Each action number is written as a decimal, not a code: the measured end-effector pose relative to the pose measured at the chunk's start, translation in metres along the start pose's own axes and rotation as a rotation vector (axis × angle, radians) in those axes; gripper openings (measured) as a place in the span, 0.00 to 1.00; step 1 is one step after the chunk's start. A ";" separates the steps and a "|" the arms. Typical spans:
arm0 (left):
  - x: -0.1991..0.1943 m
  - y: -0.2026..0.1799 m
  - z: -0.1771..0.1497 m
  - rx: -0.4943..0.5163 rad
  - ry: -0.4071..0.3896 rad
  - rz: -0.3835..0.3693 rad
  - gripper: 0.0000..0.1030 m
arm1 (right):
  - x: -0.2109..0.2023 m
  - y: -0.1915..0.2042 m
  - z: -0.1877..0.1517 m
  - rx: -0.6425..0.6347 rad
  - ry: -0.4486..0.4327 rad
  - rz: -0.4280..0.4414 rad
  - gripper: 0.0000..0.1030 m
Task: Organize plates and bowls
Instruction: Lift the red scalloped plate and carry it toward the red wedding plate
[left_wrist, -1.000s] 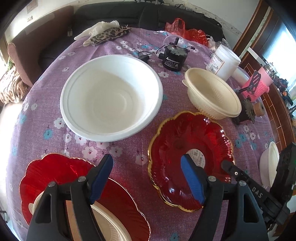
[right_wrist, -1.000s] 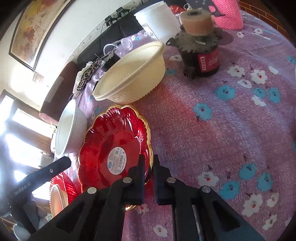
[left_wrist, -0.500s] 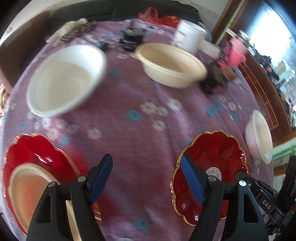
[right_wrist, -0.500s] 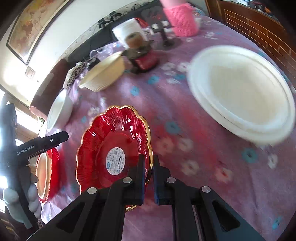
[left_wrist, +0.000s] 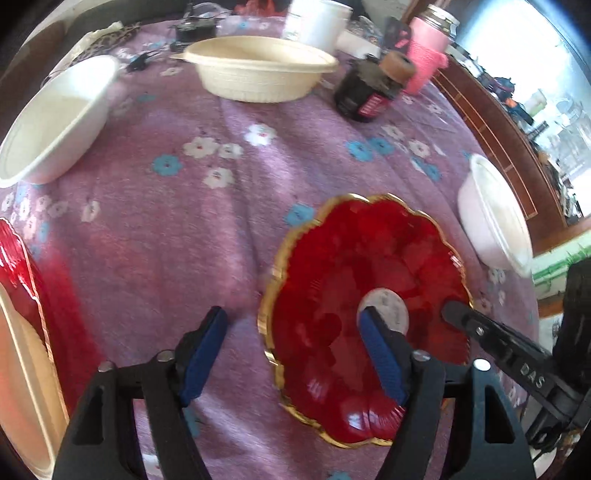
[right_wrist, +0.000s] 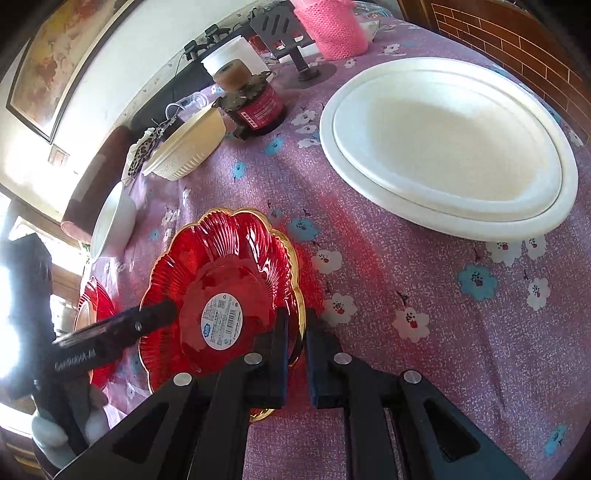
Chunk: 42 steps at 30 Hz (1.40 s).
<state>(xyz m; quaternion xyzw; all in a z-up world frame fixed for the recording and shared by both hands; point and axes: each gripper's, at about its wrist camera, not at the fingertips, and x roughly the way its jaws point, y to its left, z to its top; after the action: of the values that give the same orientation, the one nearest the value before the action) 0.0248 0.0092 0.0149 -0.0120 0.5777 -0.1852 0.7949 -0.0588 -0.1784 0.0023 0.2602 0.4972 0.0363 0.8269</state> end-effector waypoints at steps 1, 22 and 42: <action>0.000 -0.007 -0.004 0.024 -0.008 0.022 0.40 | 0.000 0.000 -0.001 0.001 -0.002 -0.001 0.08; -0.092 -0.012 -0.061 0.032 -0.289 0.160 0.18 | -0.055 0.043 -0.024 -0.065 -0.157 0.058 0.10; -0.168 0.124 -0.110 -0.290 -0.430 0.150 0.19 | -0.037 0.208 -0.046 -0.325 -0.153 0.114 0.11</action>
<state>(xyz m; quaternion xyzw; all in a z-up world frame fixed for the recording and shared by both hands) -0.0859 0.1979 0.1027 -0.1220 0.4153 -0.0340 0.9008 -0.0748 0.0073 0.1118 0.1527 0.4049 0.1432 0.8901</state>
